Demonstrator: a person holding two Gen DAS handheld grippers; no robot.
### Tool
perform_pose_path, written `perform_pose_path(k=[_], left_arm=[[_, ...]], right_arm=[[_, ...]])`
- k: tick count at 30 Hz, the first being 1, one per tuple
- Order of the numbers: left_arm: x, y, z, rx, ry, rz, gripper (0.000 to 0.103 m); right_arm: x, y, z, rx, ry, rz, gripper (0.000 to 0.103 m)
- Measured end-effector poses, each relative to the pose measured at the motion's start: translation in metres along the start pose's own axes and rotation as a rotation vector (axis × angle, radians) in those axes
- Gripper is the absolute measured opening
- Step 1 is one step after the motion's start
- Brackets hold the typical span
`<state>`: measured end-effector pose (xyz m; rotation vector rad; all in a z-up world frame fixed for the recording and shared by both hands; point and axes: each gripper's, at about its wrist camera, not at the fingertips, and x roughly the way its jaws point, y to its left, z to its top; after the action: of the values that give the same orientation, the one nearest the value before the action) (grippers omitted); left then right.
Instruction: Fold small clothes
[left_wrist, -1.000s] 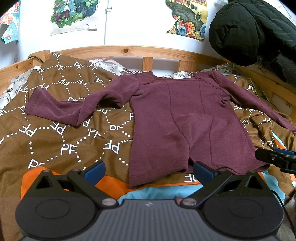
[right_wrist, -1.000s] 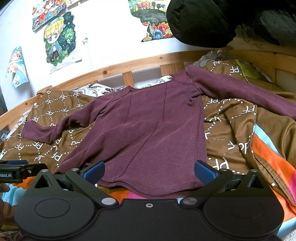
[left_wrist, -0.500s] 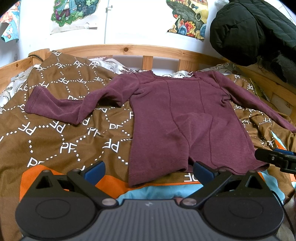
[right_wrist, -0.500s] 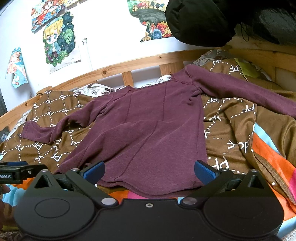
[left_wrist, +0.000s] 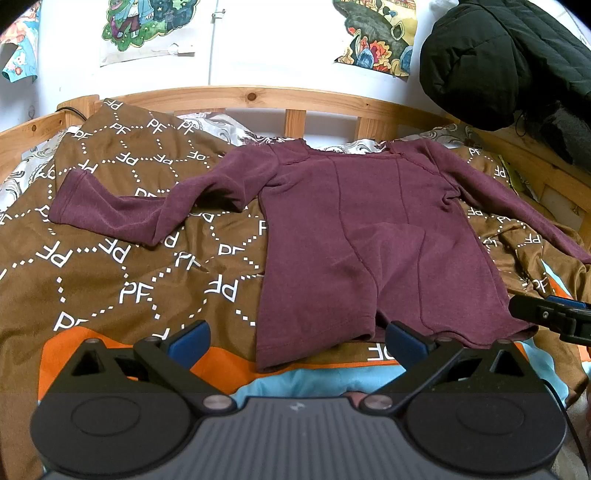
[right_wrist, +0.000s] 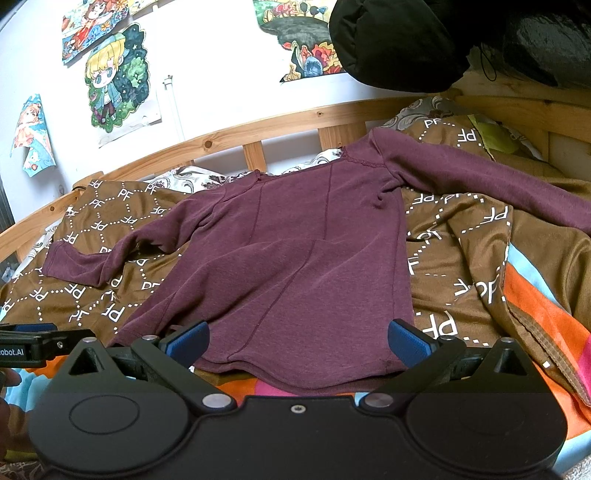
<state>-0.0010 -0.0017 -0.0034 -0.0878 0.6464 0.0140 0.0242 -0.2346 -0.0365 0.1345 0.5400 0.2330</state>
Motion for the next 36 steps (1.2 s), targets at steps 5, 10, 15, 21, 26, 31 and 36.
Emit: perform_pose_path(k=[5,10,15,21,26,31,36], left_arm=[[0.0,0.0,0.001,-0.001,0.002,0.0,0.103],[0.0,0.0,0.001,-0.002,0.003,0.0,0.103],[0.001,0.0,0.001,-0.002,0.008,0.004,0.103],[0.007,-0.001,0.009,-0.001,0.02,0.022,0.103],[0.02,-0.004,0.033,0.02,0.041,0.033,0.103],[0.035,-0.012,0.074,0.042,0.06,0.046,0.103],[0.047,-0.02,0.11,0.011,0.07,0.019,0.103]], right_arm=[[0.0,0.0,0.001,0.001,0.001,0.0,0.103],[0.0,0.0,0.001,0.002,0.001,0.0,0.103],[0.0,0.001,0.0,0.006,0.002,-0.002,0.103],[-0.003,-0.004,0.008,0.041,0.011,-0.016,0.103],[-0.014,-0.022,0.028,0.092,-0.027,-0.074,0.103],[-0.03,-0.065,0.062,0.15,-0.046,-0.216,0.103],[-0.054,-0.132,0.084,0.241,-0.035,-0.387,0.103]])
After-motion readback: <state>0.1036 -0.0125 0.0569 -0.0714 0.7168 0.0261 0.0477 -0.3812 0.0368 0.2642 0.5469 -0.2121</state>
